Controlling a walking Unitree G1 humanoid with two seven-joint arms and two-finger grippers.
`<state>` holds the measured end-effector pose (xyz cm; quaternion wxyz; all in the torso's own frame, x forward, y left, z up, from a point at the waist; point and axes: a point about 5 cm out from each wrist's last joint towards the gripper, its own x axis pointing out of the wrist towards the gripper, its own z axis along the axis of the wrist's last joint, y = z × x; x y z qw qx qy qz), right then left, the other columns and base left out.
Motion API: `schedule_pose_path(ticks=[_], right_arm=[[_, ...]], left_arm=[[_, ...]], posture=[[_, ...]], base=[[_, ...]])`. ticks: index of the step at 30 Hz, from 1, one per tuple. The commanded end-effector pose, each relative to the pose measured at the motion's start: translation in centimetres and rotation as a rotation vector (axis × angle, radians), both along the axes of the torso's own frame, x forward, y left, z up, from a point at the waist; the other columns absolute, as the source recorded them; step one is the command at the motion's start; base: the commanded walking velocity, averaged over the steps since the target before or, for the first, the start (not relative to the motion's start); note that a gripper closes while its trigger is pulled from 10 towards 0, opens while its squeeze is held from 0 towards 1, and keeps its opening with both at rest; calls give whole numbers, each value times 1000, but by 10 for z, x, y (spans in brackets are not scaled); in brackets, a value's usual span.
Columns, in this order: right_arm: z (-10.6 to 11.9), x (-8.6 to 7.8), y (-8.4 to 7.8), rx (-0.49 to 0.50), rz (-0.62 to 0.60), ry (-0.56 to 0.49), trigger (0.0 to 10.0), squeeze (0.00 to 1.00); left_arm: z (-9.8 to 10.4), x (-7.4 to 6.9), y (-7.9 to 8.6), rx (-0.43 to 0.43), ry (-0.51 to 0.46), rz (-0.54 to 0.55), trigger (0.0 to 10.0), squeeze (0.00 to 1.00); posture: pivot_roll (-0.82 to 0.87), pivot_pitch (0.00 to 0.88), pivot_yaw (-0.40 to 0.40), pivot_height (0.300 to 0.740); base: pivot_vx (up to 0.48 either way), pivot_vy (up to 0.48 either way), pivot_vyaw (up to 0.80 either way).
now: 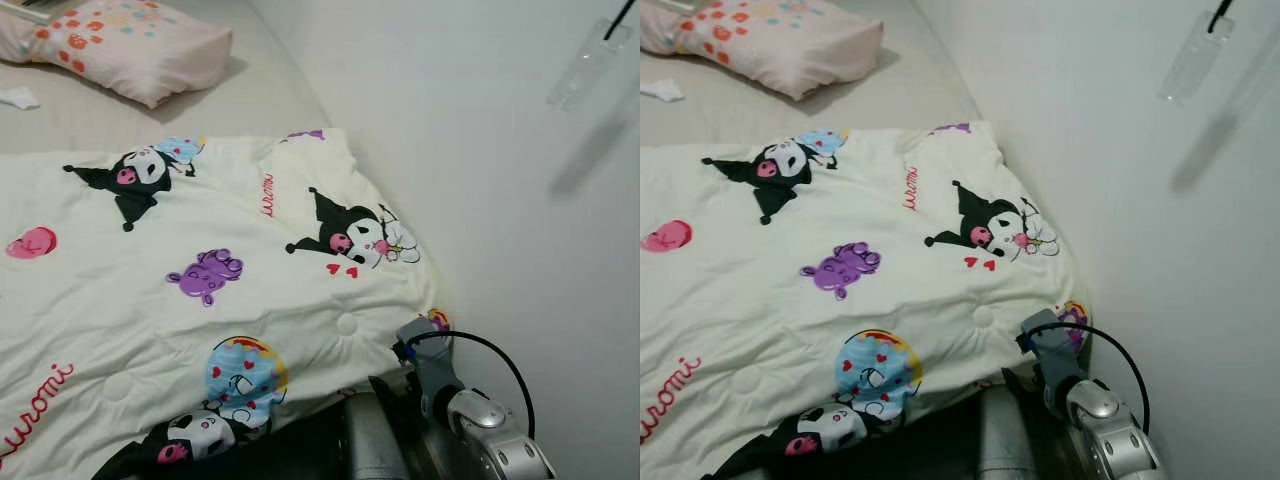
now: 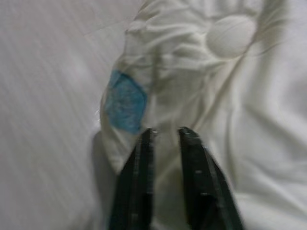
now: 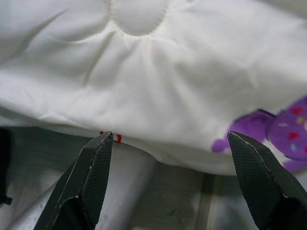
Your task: Clean up the room
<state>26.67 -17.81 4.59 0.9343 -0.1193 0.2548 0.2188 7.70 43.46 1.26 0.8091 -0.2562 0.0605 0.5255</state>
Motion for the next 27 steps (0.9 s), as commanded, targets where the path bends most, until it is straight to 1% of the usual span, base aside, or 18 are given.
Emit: schedule_pose_path(ticks=[1,2,4,5,7,10,12,13,14,17,18,19,20,22,24,25,26,27], right_arm=[[-5,-2,-2,1,-5,19,10000,0],[-5,-2,-2,1,-5,19,10000,0],[-7,3,-2,54,-38,19,10000,0],[-8,5,0,79,-50,25,10000,0],[-9,6,1,95,-57,28,10000,0],[-13,14,11,241,-143,60,10000,0],[-16,18,18,312,-164,70,10000,0],[-17,20,22,345,-167,73,10000,0],[-17,20,22,345,-167,73,10000,0],[-21,24,30,407,-207,97,10000,0],[-25,24,38,443,-203,117,10000,0],[-29,23,42,445,-204,131,10000,0],[-34,22,47,440,-207,152,10000,0],[-45,19,52,407,-224,195,10000,0],[-48,18,53,400,-228,205,10000,0],[-50,18,54,400,-231,213,10000,0],[-50,18,54,400,-231,213,10000,0],[-51,18,54,402,-232,217,10000,0]], left_arm=[[2,-2,2,13,18,-6,10000,1000],[2,-2,2,13,18,-6,10000,1000],[2,4,1,23,44,-41,10000,1000],[-1,4,-2,18,67,-55,10000,1000],[-3,4,-3,15,83,-62,10000,1000],[-23,-16,-17,-46,202,-48,10000,1000],[-36,-26,-28,-79,284,-60,10000,1000],[-41,-29,-33,-90,317,-71,10000,1000],[-41,-29,-33,-90,317,-71,10000,1000],[-53,-32,-48,-126,377,-106,10000,1000],[-62,-32,-60,-153,427,-147,10000,1000],[-67,-32,-67,-166,461,-173,10000,1000],[-73,-30,-76,-185,500,-205,10000,1000],[-84,-22,-96,-190,593,-336,10000,1000],[-86,-20,-101,-187,614,-370,10000,1000],[-90,-10,-111,-164,649,-477,10000,1000],[-90,-10,-111,-164,649,-477,10000,1000],[-93,0,-122,-140,669,-566,10000,1000]], posture=[[-59,143,-118,511],[-59,143,-118,511],[-53,117,-111,511],[-49,95,-106,511],[-49,95,-106,511],[-46,45,-93,511],[-39,18,-89,511],[-38,14,-89,511],[-38,14,-89,511],[-34,0,-84,526],[-23,0,-80,536],[-23,0,-80,541],[-17,0,-75,545],[-12,0,-72,555],[-12,0,-72,560],[-4,0,-73,565],[-4,0,-73,565],[-2,0,-72,570]], base=[[0,0,0],[0,0,0],[0,0,0],[0,0,0],[0,0,0],[0,0,0],[0,0,0],[0,0,0],[0,0,0],[0,0,0],[0,0,0],[0,0,0],[0,0,0],[0,0,0],[0,0,0],[0,0,0],[0,0,0],[0,0,0]])
